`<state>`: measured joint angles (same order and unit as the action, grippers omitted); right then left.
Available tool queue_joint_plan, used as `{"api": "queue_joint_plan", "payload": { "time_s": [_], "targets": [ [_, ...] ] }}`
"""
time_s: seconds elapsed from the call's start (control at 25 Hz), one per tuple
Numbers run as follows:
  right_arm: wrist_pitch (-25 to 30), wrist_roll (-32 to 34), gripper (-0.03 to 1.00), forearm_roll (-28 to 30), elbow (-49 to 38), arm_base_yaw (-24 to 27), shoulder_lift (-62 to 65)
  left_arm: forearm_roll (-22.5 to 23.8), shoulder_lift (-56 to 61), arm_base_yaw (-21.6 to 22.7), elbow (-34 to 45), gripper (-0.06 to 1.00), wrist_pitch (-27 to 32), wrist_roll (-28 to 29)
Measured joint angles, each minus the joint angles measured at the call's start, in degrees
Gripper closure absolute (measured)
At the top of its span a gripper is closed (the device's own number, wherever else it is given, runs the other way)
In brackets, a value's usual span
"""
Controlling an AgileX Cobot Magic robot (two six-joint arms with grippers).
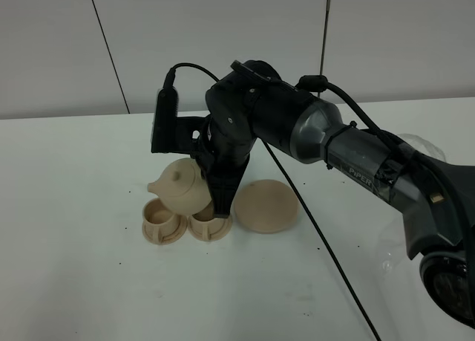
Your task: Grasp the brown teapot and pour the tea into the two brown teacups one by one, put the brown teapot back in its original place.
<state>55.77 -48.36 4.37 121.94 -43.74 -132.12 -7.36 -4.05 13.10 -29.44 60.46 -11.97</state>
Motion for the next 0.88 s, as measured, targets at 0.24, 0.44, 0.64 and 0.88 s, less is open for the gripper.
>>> {"api": "queue_joint_plan", "payload": {
  "time_s": [0.24,0.44,0.64,0.88],
  "targets": [
    [-0.11,1.52,0.87,5.0,0.0,-1.53,0.22,0.0,0.0,0.0,0.0,0.62,0.0,0.0],
    [-0.22,1.94,0.87,6.73,0.0,-2.59,0.32,0.0,0.0,0.0,0.0,0.62,0.0,0.0],
    [-0.17,2.35,0.87,9.04,0.0,-3.21,0.32,0.0,0.0,0.0,0.0,0.62,0.0,0.0],
    [0.87,3.2,0.87,12.05,0.0,-3.85,0.32,0.0,0.0,0.0,0.0,0.62,0.0,0.0]
  ]
}}
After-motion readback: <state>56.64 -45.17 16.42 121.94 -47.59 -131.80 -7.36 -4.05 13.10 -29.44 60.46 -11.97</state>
